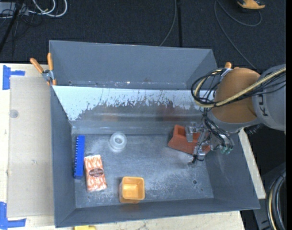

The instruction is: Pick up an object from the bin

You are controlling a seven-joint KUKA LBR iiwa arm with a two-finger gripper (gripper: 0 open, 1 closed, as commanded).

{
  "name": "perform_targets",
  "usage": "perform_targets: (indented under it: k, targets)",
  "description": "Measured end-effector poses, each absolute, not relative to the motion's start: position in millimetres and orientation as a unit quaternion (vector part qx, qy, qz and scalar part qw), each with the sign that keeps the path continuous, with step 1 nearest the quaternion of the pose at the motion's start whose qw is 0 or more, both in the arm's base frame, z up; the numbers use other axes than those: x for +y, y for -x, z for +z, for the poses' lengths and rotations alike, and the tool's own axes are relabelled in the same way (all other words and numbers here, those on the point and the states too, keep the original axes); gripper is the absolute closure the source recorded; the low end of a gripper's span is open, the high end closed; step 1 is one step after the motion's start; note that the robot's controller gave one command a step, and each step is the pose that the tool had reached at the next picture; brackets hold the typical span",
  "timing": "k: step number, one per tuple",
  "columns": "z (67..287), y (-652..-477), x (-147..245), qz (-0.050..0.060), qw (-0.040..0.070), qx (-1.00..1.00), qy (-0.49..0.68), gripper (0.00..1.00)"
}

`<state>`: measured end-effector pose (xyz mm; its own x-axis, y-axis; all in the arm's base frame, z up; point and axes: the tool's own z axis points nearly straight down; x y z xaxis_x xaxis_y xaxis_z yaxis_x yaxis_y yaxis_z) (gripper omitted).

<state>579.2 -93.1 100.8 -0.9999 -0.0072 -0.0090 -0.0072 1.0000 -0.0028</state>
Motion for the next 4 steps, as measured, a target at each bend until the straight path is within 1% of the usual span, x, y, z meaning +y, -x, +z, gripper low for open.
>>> perform_targets:
  k: [1, 2, 3, 4]
  targets:
    - [97.2, -594.0, -95.1, -0.001, 0.01, 0.999, -0.036, 0.0]
    - [86.6, -625.7, -73.9, -0.012, 0.032, 0.999, 0.0, 1.0]
    - [86.7, -625.7, -73.8, -0.012, 0.032, 0.999, 0.001, 1.0]
    - [99.0, -611.6, -62.9, -0.006, 0.009, 0.999, 0.043, 1.0]
